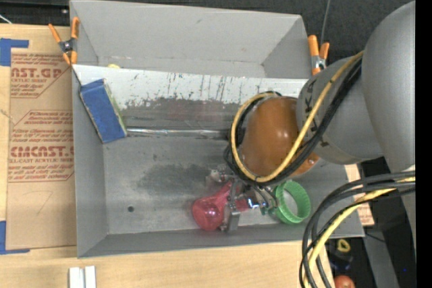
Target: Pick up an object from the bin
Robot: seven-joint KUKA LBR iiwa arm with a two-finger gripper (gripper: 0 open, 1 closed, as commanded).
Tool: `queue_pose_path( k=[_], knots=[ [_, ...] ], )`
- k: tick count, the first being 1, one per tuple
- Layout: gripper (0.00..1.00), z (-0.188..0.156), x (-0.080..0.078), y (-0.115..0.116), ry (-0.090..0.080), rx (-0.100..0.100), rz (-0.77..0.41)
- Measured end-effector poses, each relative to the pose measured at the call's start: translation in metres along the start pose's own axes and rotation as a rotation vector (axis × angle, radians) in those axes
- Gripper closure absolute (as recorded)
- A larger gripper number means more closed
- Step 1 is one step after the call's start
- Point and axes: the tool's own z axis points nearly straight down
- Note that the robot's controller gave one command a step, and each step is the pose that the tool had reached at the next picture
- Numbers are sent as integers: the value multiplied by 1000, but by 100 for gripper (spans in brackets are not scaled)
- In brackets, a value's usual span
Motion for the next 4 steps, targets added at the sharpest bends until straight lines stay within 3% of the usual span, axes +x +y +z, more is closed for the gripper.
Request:
queue_pose_path(
  k=[1, 2, 3, 4],
  knots=[
    [0, -28, 1, -9, 5, 2, -90],
    [0, -28, 7, -53, 3, 0, 208],
    [0, 0, 3, -25, -10, 3, -122],
    [100, 3, 3, -33, 4, 0, 107]
  ],
)
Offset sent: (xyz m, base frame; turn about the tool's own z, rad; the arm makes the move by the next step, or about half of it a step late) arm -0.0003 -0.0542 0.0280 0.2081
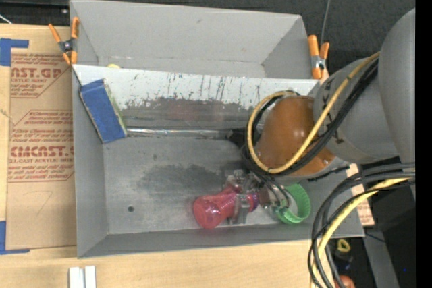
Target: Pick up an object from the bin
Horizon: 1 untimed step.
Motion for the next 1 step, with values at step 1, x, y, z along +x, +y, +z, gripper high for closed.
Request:
queue_pose_path(
  k=[1],
  knots=[
    [100, 0, 0, 0, 1, 0, 0]
  ],
)
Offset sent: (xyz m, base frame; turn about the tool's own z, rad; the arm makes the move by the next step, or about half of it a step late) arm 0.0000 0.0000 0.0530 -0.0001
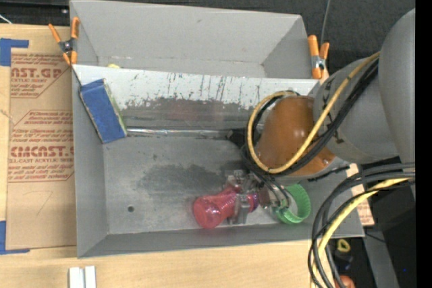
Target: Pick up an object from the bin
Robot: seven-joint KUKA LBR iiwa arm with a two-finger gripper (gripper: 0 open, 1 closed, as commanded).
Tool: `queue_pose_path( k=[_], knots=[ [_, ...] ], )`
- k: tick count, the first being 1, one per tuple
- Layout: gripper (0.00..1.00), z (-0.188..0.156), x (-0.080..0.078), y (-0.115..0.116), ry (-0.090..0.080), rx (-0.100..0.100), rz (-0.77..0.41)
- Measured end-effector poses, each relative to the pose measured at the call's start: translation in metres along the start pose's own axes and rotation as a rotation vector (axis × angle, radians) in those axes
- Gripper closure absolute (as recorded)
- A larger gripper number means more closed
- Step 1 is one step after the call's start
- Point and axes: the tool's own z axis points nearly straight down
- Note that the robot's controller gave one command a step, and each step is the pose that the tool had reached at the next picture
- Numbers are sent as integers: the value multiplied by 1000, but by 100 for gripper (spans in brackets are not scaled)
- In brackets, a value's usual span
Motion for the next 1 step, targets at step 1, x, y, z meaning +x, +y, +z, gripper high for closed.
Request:
queue_pose_path(
  k=[1],
  knots=[
    [100, -22, 2, 0, 7, 0, 0]
  ],
)
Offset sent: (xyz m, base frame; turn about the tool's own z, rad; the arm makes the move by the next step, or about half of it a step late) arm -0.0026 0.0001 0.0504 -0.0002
